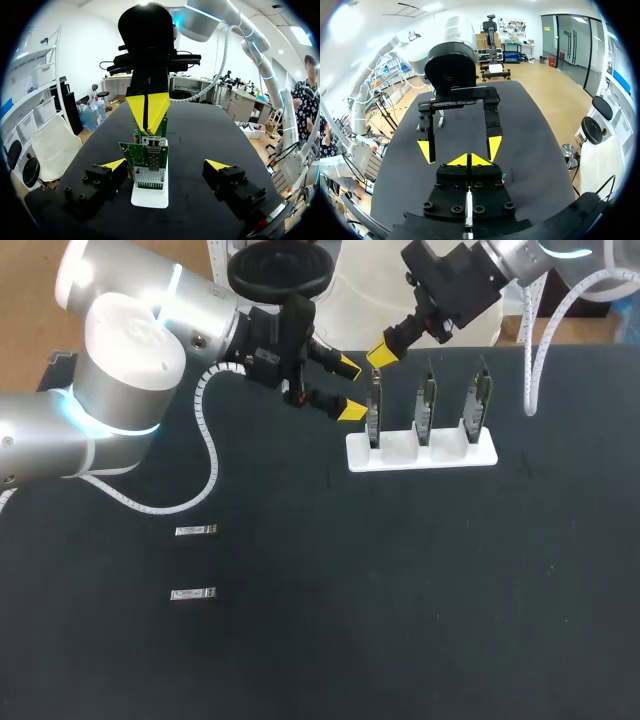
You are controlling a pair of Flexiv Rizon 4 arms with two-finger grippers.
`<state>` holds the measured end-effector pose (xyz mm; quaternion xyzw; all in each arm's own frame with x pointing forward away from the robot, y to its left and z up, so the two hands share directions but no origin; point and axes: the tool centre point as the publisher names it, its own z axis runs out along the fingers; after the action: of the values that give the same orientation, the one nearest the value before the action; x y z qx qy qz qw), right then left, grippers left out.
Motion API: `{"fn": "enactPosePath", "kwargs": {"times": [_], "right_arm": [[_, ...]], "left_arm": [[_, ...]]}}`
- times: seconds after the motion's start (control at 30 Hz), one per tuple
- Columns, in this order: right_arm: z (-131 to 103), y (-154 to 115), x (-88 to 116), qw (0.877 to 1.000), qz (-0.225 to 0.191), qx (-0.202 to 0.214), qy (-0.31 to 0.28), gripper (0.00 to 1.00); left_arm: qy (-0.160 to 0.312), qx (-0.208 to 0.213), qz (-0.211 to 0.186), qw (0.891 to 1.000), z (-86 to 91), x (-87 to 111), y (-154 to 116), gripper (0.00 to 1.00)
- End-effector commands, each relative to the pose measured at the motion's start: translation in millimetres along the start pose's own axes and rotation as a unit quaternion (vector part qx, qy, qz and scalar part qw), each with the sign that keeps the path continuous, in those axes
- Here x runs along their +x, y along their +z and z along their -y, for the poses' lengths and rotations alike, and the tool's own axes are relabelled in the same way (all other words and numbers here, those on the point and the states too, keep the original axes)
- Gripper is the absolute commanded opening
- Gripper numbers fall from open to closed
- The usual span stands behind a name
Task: Pick up the optical module with the left hand, and insert it into the network port with the right hand.
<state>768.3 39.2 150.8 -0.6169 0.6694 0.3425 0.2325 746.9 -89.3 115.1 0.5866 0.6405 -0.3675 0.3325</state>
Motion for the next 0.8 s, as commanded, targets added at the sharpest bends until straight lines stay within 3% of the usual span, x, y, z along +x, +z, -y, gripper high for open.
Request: {"fn": "enactPosePath", "kwargs": {"times": [0.03,0.8], "right_arm": [[3.3,1.8,0.1,1.000,-0.002,-0.002,0.001,0.00],[5.4,9.3,10.3,1.000,-0.017,-0.003,0.012,0.00]], "left_arm": [[-0.001,0.001,-0.002,1.000,-1.2,-0.7,0.3,1.00],[-0.001,0.001,-0.002,1.000,-1.2,-0.7,0.3,1.00]]}}
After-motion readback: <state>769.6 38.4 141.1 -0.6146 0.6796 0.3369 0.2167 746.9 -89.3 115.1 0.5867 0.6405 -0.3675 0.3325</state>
